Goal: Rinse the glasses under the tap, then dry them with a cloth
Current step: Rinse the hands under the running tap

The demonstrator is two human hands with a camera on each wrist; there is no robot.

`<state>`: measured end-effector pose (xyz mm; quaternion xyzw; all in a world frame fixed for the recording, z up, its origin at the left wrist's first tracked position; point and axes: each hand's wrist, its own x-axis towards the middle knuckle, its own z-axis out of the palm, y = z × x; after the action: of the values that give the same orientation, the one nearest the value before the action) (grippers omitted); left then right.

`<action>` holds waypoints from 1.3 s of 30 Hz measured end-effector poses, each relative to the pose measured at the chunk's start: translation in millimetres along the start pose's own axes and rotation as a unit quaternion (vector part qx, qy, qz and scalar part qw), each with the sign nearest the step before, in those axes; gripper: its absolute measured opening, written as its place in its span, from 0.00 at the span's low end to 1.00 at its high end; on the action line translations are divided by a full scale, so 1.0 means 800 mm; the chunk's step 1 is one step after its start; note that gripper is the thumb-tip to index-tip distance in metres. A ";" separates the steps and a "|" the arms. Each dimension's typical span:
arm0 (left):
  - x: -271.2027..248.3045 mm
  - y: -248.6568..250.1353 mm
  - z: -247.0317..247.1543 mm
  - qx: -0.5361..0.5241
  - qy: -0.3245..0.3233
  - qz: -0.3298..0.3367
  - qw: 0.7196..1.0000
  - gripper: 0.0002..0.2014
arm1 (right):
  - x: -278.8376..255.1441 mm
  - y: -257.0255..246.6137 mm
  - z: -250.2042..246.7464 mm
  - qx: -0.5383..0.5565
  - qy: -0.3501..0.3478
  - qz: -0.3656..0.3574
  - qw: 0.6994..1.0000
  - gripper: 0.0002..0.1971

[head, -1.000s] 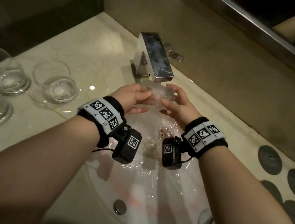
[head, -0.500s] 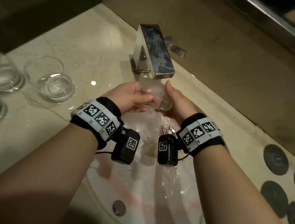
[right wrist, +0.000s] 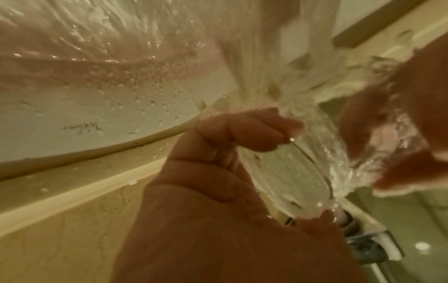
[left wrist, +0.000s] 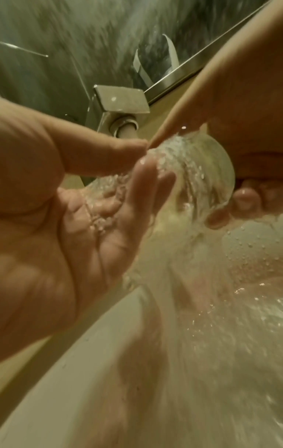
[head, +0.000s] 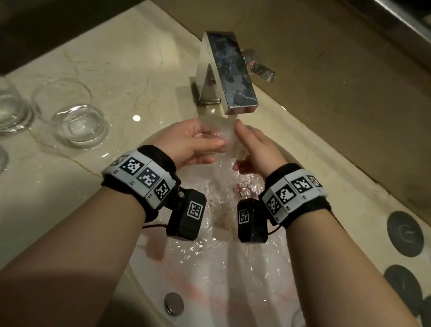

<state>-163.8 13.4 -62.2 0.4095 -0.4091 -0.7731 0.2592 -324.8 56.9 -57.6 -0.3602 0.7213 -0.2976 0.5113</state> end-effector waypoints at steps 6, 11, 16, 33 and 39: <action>0.001 -0.004 0.001 -0.024 0.029 -0.002 0.999 0.08 | -0.001 -0.003 0.000 0.040 -0.030 -0.003 0.999 0.27; 0.003 -0.004 -0.001 -0.043 0.044 0.006 0.998 0.08 | -0.011 -0.005 -0.009 0.027 -0.063 -0.070 0.995 0.28; -0.001 -0.003 -0.005 0.019 -0.001 0.016 1.000 0.11 | -0.014 -0.010 0.000 0.051 0.016 -0.029 0.998 0.22; 0.001 0.010 -0.010 0.021 -0.002 0.021 1.000 0.09 | -0.009 0.004 0.011 0.201 0.010 -0.028 0.979 0.31; 0.002 0.007 -0.003 0.021 -0.006 0.023 1.000 0.11 | -0.001 -0.010 0.022 -0.009 0.121 0.022 0.992 0.30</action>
<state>-162.1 7.9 -59.1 0.4009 -0.4358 -0.7605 0.2663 -306.3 52.4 -56.2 -0.3101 0.7883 -0.3210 0.4235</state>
